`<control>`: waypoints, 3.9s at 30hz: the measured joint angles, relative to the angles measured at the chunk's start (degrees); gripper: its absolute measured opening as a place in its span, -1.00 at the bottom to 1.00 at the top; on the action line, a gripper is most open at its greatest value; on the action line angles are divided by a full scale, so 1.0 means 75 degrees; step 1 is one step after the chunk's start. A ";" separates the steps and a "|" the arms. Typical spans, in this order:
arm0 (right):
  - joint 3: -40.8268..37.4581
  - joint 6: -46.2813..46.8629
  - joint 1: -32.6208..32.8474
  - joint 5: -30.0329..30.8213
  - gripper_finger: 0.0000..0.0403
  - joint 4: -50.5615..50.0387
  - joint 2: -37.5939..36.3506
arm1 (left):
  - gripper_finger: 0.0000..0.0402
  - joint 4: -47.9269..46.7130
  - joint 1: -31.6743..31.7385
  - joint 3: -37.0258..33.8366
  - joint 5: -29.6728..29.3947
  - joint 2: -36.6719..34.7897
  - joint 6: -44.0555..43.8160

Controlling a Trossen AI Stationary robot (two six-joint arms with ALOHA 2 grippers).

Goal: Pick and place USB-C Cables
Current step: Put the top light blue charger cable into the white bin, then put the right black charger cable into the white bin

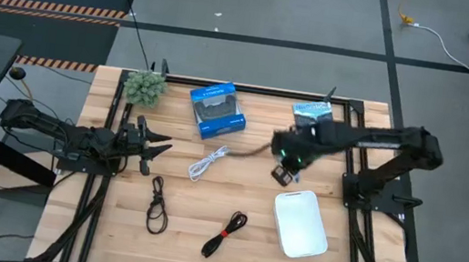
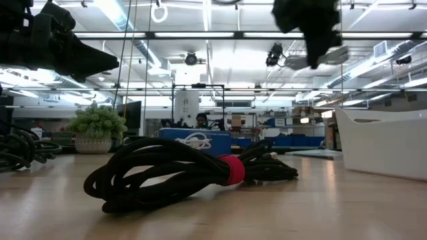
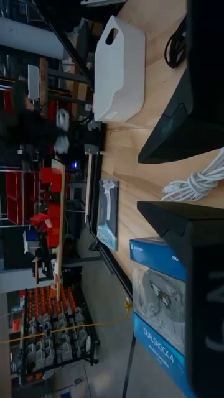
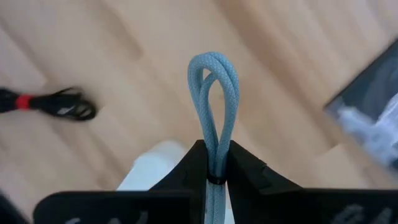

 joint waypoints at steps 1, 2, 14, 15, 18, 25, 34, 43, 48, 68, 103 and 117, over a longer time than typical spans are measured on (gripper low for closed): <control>-0.0150 0.0354 0.0298 0.0065 -0.78 0.0031 -0.0096 | -0.42 0.0000 0.0002 0.0002 0.0000 -0.0001 0.0000; -0.0312 0.0733 0.0588 0.0129 -0.78 0.0021 -0.0158 | -0.42 0.0000 0.0003 0.0000 0.0000 0.0000 0.0000; -0.1745 0.4150 0.3142 0.0144 -0.77 0.1086 -0.0139 | -0.42 0.0000 0.0003 0.0002 0.0000 0.0000 -0.0001; -0.1813 0.4346 0.3268 0.0137 -0.77 0.1240 -0.0132 | -0.42 0.0000 0.0001 0.0000 0.0000 -0.0003 0.0000; -0.1926 0.4888 0.3544 0.0135 -0.77 0.1454 -0.0006 | -0.42 0.0005 0.0000 0.0000 0.0000 -0.0002 0.0000; -0.2019 0.5843 0.3891 0.0060 -0.77 0.1432 0.0756 | -0.42 -0.0018 0.0002 0.0001 0.0003 0.0000 0.0000; -0.2019 0.6250 0.3882 -0.0473 -0.77 0.1857 0.2000 | -0.42 -0.0009 0.0001 0.0002 0.0000 -0.0001 0.0000; -0.2019 0.6581 0.3854 -0.0678 -0.70 0.1848 0.2485 | -0.42 -0.0009 0.0003 0.0003 0.0000 0.0000 0.0000; -0.2019 0.6824 0.3849 -0.0653 -0.53 0.1908 0.2469 | -0.42 -0.0009 0.0003 0.0003 0.0000 0.0000 0.0000; -0.0728 0.6466 0.3327 -0.0903 -0.42 0.0418 0.1953 | -0.42 -0.0009 0.0003 0.0000 0.0000 0.0000 0.0000; 0.3259 0.3364 0.2375 0.0669 -0.42 0.0263 0.1968 | -0.42 -0.0007 0.0003 0.0000 0.0000 -0.0003 0.0000; 0.3253 0.2629 0.2220 0.0366 -0.42 0.2350 0.2364 | -0.42 0.0003 0.0003 0.0002 0.0002 0.0000 0.0000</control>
